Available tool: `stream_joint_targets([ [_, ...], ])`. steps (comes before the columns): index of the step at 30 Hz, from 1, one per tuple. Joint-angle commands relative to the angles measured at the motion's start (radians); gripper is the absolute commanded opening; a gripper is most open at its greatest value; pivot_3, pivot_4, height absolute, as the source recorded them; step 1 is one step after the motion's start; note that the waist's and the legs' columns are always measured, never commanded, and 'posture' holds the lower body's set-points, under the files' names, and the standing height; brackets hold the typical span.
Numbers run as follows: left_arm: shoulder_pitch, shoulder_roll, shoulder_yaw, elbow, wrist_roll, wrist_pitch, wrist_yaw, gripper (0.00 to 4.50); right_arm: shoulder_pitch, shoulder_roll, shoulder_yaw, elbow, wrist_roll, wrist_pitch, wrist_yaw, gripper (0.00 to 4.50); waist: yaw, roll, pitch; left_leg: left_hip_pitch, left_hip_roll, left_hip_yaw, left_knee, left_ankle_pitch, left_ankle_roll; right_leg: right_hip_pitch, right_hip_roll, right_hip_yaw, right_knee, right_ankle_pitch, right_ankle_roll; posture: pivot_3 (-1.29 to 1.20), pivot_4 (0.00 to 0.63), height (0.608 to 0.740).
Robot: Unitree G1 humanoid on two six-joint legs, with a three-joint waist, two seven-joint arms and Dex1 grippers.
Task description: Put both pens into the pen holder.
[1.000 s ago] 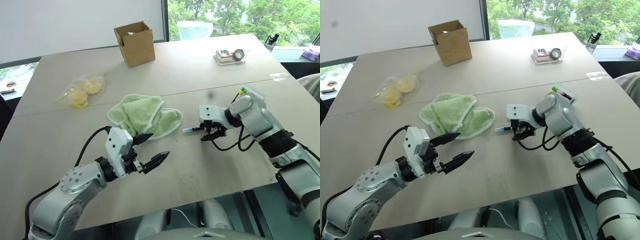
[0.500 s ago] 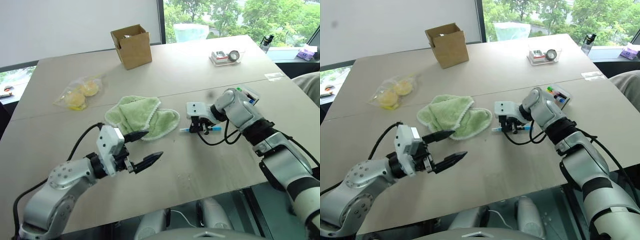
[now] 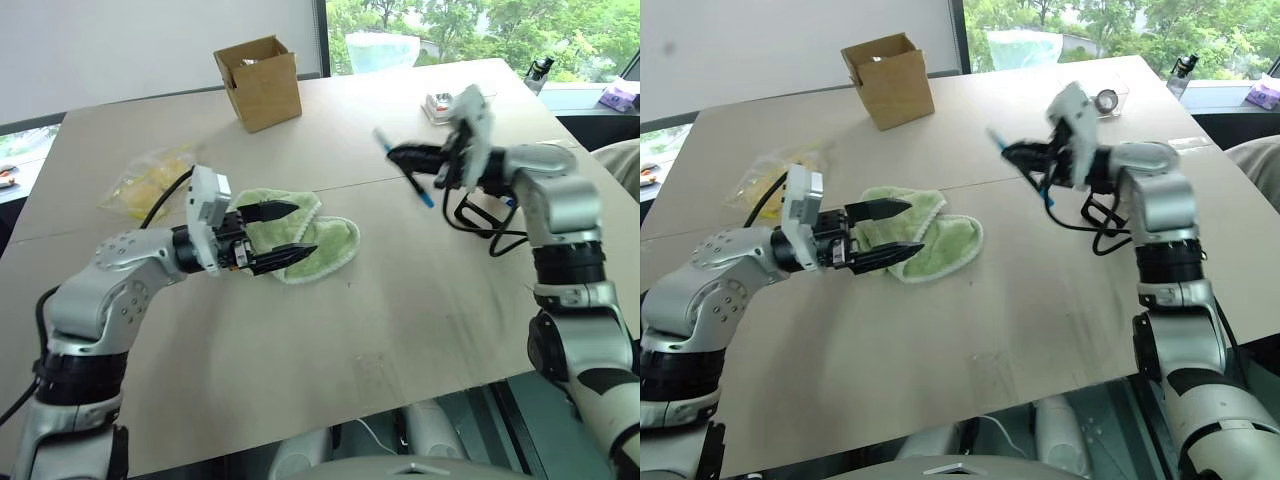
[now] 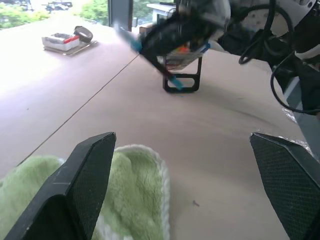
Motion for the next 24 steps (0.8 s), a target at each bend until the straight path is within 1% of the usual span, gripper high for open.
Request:
stream_joint_targets([
  [1, -0.063, -0.017, -0.022, -0.001, -0.003, 0.004, -0.029, 4.5, 0.04, 0.01, -0.133, -0.174, 0.061, -0.035, -0.182, 0.05, -0.001, 0.0, 0.0, 0.0, -0.001, 0.0, 0.0, 0.0, 0.0, 0.0, -0.002, -0.002, 0.0, 0.0, 0.0, 0.0, 0.15, 0.74],
  [3, -0.076, -0.026, -0.032, -0.014, -0.002, 0.012, -0.028, 4.5, 0.068, 0.008, -0.156, -0.232, 0.075, -0.052, -0.242, 0.05, -0.004, 0.0, 0.0, 0.0, -0.001, 0.001, 0.001, 0.0, 0.0, -0.001, -0.003, -0.003, 0.001, 0.0, 0.0, 0.0, 0.15, 0.74],
  [6, -0.068, -0.046, -0.052, -0.078, -0.015, 0.032, -0.007, 4.5, 0.158, -0.016, -0.154, -0.313, 0.01, -0.216, -0.315, 0.05, -0.003, 0.0, 0.0, 0.001, -0.002, 0.0, 0.002, 0.0, 0.0, 0.0, -0.002, -0.003, 0.003, 0.001, -0.001, 0.0, 0.15, 0.74],
  [10, -0.048, -0.066, -0.068, -0.11, -0.004, 0.035, 0.002, 4.5, 0.254, -0.041, -0.139, -0.331, -0.026, -0.339, -0.365, 0.05, -0.004, 0.0, 0.0, 0.001, -0.002, 0.001, 0.004, 0.0, 0.0, 0.001, -0.002, -0.001, 0.004, 0.001, 0.0, 0.0, 0.15, 0.74],
  [12, -0.045, -0.072, -0.073, -0.113, -0.001, 0.036, 0.004, 4.5, 0.276, -0.041, -0.14, -0.314, -0.048, -0.418, -0.403, 0.05, -0.004, 0.0, 0.0, 0.001, -0.002, 0.002, 0.005, 0.0, 0.0, 0.001, -0.002, -0.001, 0.004, 0.001, 0.0, 0.0, 0.15, 0.74],
  [17, -0.052, -0.082, -0.073, -0.114, -0.003, 0.043, 0.009, 4.5, 0.307, -0.04, -0.138, -0.234, -0.088, -0.551, -0.477, 0.05, -0.004, 0.0, 0.0, 0.001, -0.002, 0.002, 0.006, 0.0, 0.0, 0.001, -0.002, -0.001, 0.004, 0.001, 0.0, 0.0, 0.15, 0.74],
  [24, -0.055, -0.092, -0.067, -0.12, -0.009, 0.046, 0.03, 4.5, 0.363, -0.034, -0.13, -0.128, -0.093, -0.728, -0.523, 0.05, 0.006, 0.0, 0.0, 0.001, -0.002, 0.002, 0.006, 0.0, 0.0, 0.002, -0.001, -0.001, 0.004, 0.001, 0.0, 0.0, 0.15, 0.74],
])
